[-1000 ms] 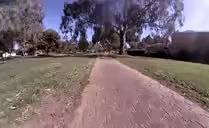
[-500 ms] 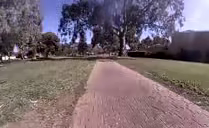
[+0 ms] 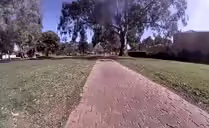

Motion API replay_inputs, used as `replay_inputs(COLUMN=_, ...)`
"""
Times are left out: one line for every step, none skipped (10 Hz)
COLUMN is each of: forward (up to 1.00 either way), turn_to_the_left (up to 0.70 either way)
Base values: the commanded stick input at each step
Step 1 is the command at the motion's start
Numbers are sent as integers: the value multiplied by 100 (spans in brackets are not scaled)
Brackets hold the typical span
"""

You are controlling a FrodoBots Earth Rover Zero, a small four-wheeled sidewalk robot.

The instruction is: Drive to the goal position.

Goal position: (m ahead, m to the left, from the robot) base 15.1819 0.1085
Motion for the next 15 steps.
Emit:
replay_inputs(forward=70, turn_to_the_left=0)
replay_inputs(forward=70, turn_to_the_left=0)
replay_inputs(forward=70, turn_to_the_left=0)
replay_inputs(forward=70, turn_to_the_left=0)
replay_inputs(forward=70, turn_to_the_left=0)
replay_inputs(forward=70, turn_to_the_left=0)
replay_inputs(forward=70, turn_to_the_left=0)
replay_inputs(forward=70, turn_to_the_left=0)
replay_inputs(forward=70, turn_to_the_left=0)
replay_inputs(forward=70, turn_to_the_left=0)
replay_inputs(forward=70, turn_to_the_left=0)
replay_inputs(forward=70, turn_to_the_left=0)
replay_inputs(forward=70, turn_to_the_left=0)
replay_inputs(forward=70, turn_to_the_left=0)
replay_inputs(forward=70, turn_to_the_left=0)
